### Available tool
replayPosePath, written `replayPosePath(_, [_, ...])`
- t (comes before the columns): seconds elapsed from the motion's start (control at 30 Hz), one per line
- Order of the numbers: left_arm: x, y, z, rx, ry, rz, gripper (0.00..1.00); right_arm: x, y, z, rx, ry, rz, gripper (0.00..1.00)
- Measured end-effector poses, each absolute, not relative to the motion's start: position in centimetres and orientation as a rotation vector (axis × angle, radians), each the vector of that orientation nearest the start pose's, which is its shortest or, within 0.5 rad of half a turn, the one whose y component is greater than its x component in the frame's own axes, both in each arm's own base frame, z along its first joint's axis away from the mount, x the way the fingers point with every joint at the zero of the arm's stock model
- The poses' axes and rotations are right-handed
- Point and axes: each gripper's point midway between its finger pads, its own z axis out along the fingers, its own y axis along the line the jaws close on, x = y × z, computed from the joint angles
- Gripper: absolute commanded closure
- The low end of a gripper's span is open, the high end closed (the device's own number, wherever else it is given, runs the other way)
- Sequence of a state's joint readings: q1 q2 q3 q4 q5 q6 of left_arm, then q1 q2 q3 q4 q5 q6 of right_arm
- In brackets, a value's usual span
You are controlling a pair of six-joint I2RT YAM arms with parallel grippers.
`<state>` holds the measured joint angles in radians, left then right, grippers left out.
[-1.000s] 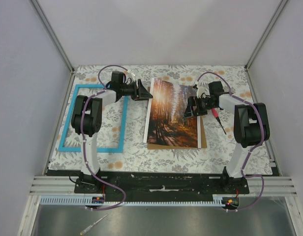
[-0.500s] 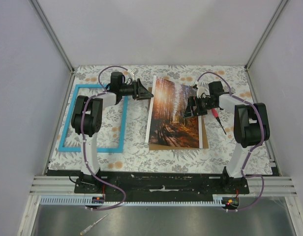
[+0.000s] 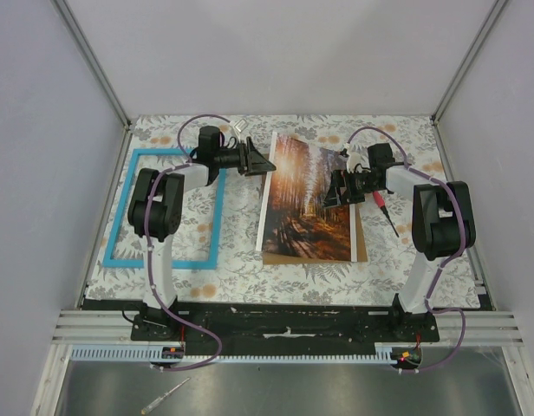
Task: Take the photo out of the frame
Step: Adjust the photo frame item on the photo frame.
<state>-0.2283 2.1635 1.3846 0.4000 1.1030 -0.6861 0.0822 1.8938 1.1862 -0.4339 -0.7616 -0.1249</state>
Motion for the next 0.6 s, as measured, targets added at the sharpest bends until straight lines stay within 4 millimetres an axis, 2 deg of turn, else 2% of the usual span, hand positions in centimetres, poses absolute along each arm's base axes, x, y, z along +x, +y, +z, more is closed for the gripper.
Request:
replayPosePath(0.13, [43.6,-28.8,12.0,0.383,2.074,-1.651,0.30,36.5,14.9,4.8,-0.481,2.490,1.007,0.02])
replayPosePath(0.3, [44.0,-29.4,10.5,0.390,2.123,-1.579,0.52,36.5,14.9,4.8,-0.482,2.488,1.011,0.02])
replayPosePath(0.37, [44.2,-29.3,10.1,0.377,2.147,-1.545,0.64,36.5,14.9,4.8,-0.481,2.488,1.013,0.02])
replayPosePath(0.5, [44.7,-28.9,9.1,0.347,2.199,-1.472,0.69,36.5,14.9,4.8,-0.482,2.487,1.016,0.02])
replayPosePath(0.6, [44.9,-28.5,8.4,0.323,2.239,-1.425,0.80,36.5,15.0,4.8,-0.482,2.487,1.016,0.02])
